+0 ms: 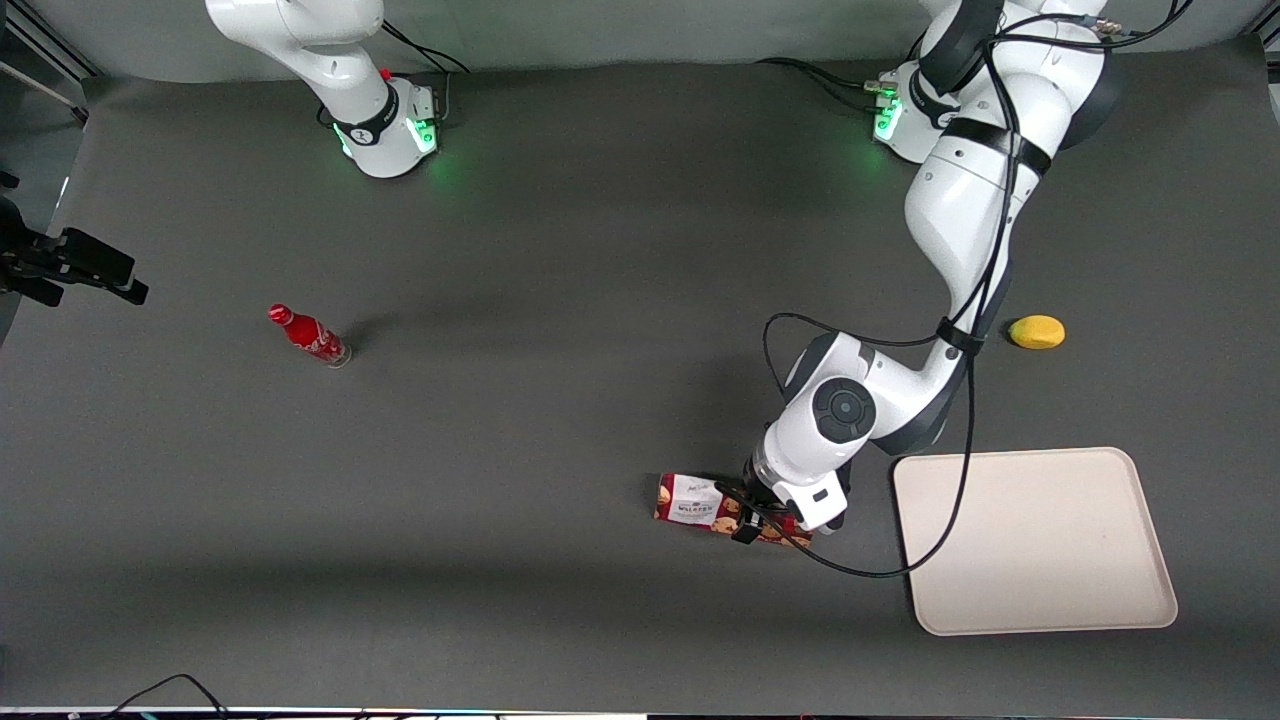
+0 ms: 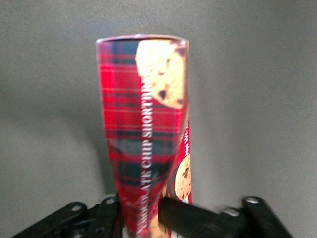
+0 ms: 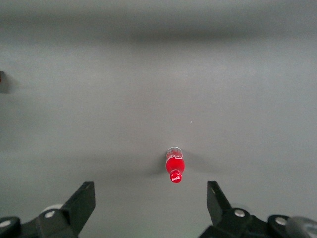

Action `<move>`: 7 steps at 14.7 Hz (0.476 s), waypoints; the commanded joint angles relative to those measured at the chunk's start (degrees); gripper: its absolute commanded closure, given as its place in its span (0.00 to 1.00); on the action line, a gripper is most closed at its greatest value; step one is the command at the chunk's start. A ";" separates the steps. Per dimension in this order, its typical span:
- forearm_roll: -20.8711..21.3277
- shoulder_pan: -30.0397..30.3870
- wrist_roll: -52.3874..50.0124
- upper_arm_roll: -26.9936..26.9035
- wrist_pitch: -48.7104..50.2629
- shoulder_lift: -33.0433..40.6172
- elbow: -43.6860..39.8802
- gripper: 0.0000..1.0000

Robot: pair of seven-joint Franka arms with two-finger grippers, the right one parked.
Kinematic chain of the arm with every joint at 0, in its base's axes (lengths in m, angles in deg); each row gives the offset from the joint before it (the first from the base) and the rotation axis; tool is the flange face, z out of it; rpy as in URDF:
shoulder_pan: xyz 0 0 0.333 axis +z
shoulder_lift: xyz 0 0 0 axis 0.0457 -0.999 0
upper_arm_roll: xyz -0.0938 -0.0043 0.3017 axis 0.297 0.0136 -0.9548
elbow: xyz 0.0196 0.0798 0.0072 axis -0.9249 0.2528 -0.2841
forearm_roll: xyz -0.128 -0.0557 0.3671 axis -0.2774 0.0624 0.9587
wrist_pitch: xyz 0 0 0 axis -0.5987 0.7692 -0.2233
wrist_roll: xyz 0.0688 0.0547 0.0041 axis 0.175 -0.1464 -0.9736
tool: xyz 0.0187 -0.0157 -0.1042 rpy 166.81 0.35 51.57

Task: Place red cookie box on tray
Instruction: 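Lift the held cookie box upright and carry it toward the tray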

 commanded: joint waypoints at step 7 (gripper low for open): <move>4.46 3.34 1.55 -0.32 16.12 8.14 -1.78 1.00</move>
